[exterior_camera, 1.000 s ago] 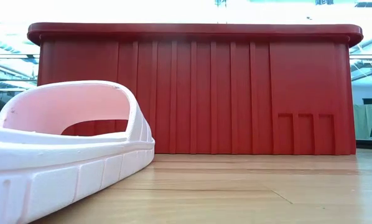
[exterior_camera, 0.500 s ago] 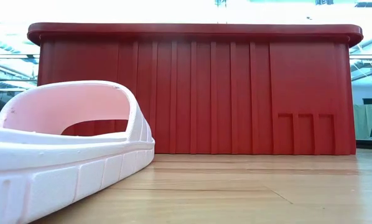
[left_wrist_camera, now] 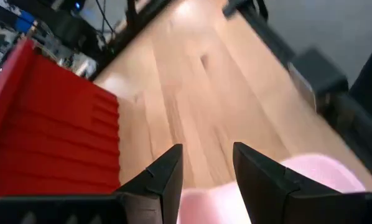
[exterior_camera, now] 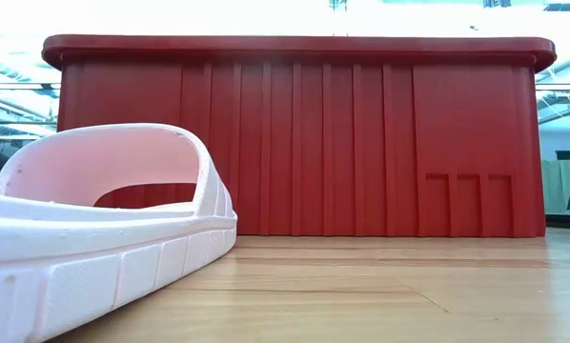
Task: Pick and place slides into bin
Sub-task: Put the left pink slide into the red bin
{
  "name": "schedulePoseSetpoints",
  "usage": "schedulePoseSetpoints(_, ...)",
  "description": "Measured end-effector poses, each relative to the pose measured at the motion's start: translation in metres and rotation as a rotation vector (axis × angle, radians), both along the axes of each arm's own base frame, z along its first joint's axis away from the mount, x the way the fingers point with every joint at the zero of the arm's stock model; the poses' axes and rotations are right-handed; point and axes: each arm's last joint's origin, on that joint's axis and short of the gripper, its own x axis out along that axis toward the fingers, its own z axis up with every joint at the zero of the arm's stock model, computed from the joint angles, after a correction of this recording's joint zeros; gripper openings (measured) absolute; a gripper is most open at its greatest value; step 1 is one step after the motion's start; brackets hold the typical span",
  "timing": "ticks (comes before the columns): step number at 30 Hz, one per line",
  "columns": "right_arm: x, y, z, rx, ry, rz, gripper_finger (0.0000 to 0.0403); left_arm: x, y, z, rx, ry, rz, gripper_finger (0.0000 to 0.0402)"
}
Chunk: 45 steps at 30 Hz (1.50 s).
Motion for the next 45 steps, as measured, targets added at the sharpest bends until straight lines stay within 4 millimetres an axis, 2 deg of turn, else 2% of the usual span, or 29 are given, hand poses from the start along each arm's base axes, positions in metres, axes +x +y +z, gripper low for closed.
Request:
schedulePoseSetpoints(4,-0.001,0.001,0.001,0.014,-0.005,0.002,0.0169,0.000,0.002,-0.010,0.011,0.041,0.040,0.0147)
schedulePoseSetpoints(19,-0.001,0.001,0.000,0.055,0.010,-0.003,0.0169,0.006,0.024,-0.019,-0.065,0.137,0.202,0.0147)
schedulePoseSetpoints(28,-0.001,0.001,-0.001,0.059,0.019,-0.004,0.0169,0.013,0.034,-0.020,-0.085,0.174,0.239,0.0147)
schedulePoseSetpoints(45,-0.001,0.001,-0.002,0.055,0.025,-0.004,0.0169,0.010,0.045,-0.031,-0.076,0.209,0.294,0.0147)
